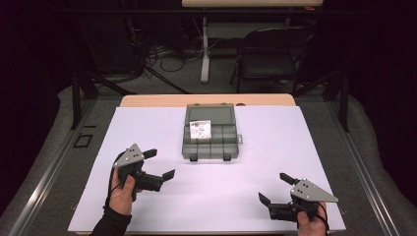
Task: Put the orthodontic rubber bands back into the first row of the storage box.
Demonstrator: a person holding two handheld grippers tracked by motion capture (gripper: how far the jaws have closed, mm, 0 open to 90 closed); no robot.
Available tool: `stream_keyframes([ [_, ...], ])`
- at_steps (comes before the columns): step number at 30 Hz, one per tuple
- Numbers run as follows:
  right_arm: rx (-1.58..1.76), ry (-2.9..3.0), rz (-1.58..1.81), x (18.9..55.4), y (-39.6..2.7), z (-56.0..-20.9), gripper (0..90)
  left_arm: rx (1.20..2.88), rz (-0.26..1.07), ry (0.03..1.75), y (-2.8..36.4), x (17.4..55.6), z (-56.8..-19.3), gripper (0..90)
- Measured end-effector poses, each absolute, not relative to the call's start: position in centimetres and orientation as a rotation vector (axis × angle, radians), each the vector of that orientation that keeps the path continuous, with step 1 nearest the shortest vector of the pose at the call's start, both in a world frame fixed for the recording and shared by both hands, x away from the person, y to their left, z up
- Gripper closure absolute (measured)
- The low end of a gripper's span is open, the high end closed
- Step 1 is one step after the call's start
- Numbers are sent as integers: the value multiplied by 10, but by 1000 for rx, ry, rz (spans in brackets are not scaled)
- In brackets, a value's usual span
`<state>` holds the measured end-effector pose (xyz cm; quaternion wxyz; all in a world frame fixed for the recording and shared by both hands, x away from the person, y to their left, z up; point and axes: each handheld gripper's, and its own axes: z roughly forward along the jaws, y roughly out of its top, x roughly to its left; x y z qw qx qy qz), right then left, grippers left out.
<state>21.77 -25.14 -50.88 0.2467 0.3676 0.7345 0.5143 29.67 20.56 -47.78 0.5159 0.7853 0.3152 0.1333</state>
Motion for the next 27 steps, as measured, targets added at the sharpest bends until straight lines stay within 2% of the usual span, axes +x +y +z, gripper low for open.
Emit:
stream_keyframes([
  [13, 1002, 1999, 1402, 218, -250, -510, 56, 1840, 349, 821, 241, 277, -491, 8],
  [27, 1014, 2002, 1397, 221, -252, -512, 56, 1856, 358, 815, 247, 273, -500, 8],
])
